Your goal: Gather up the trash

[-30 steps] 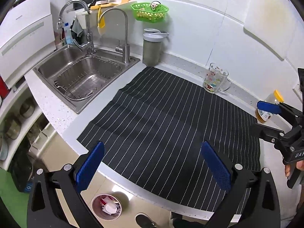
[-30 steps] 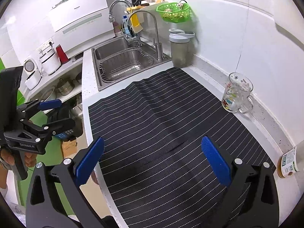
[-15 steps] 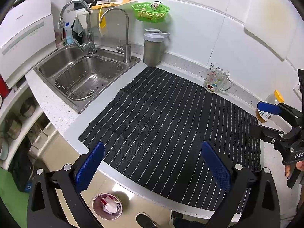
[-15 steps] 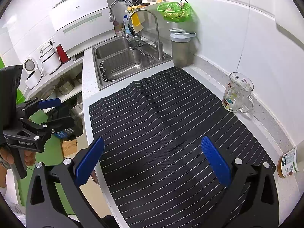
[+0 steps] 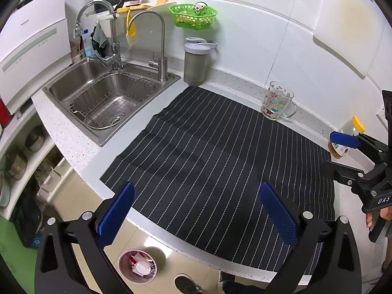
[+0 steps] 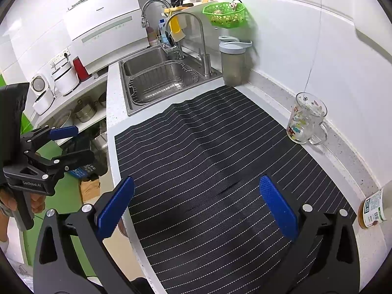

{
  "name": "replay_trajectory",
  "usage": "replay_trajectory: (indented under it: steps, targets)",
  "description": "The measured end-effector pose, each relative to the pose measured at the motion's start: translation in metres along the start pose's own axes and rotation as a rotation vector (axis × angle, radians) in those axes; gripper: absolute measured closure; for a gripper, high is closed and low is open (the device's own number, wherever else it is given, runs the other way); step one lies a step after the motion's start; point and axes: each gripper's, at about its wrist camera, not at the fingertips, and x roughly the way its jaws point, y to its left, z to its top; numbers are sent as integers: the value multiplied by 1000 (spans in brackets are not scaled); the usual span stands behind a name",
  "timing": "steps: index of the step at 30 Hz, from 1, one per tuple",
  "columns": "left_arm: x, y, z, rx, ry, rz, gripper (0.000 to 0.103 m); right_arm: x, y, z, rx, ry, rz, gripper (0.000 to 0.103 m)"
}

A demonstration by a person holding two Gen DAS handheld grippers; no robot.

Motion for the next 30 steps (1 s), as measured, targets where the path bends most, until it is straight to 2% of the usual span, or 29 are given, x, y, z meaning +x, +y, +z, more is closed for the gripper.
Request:
replay_trajectory:
  steps: [20,26,30]
  targets:
    - [-1,-1,-1,-5,4,-6,6,0,0,-2,4,1,1,3]
    - [2,1,-1,-21,28,-6,6,-1,1,-4,4,3,4,3]
    - [1,-1,-2,2,20,-5,6,-2,5,-7,3,6,9,3]
